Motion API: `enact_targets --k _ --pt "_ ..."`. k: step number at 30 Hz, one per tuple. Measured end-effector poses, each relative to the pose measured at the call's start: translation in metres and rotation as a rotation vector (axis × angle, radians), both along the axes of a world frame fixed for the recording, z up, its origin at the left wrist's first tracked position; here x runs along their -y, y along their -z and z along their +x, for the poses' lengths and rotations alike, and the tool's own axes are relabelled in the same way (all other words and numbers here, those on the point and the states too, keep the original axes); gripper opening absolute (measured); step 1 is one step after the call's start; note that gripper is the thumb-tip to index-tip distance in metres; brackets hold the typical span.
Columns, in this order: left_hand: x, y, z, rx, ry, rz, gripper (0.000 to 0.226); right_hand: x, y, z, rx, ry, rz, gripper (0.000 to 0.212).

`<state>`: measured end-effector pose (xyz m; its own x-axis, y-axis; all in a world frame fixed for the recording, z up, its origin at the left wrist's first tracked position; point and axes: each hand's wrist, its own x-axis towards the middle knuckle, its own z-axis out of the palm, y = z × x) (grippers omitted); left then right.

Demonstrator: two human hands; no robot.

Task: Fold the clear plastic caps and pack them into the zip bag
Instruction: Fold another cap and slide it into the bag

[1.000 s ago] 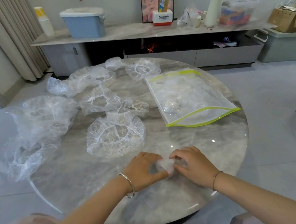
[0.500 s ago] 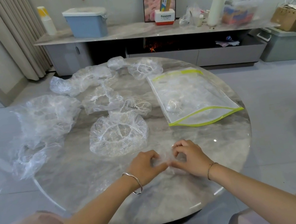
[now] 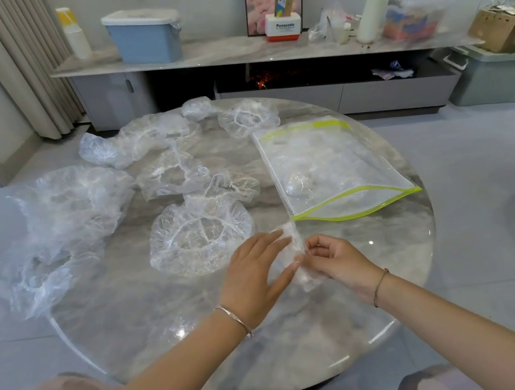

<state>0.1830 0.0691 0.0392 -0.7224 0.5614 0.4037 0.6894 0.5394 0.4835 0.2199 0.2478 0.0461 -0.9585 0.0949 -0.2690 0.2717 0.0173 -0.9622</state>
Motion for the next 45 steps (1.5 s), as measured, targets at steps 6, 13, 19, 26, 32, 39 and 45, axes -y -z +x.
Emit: enact_targets --k 6,13,19,26,32,39,45 --pt "-0.014 0.002 0.001 0.551 -0.024 0.262 0.028 -0.006 -0.01 0.002 -0.008 0.014 -0.111 0.02" --pt "-0.025 -0.006 -0.015 0.83 0.021 0.392 0.013 -0.022 -0.008 -0.001 -0.003 0.07 -0.057 0.048" --pt "-0.042 -0.013 -0.039 0.908 0.012 0.35 0.01 -0.035 -0.009 -0.001 0.006 0.066 -0.115 0.016" --pt "-0.072 -0.009 -0.059 0.809 -0.022 0.427 0.016 -0.058 -0.01 -0.002 -0.188 0.411 -0.079 0.028" --pt "-0.084 0.012 -0.078 0.107 0.068 -0.108 0.063 -0.112 0.026 0.0 -0.557 0.214 1.144 0.028" --pt "-0.112 0.032 -0.093 0.088 -0.081 -0.325 0.054 -0.113 0.056 -0.049 -0.312 -0.33 1.64 0.055" --pt "-0.118 0.035 -0.099 0.181 -0.093 -0.304 0.047 -0.111 0.059 -0.101 -0.179 -0.385 1.464 0.083"
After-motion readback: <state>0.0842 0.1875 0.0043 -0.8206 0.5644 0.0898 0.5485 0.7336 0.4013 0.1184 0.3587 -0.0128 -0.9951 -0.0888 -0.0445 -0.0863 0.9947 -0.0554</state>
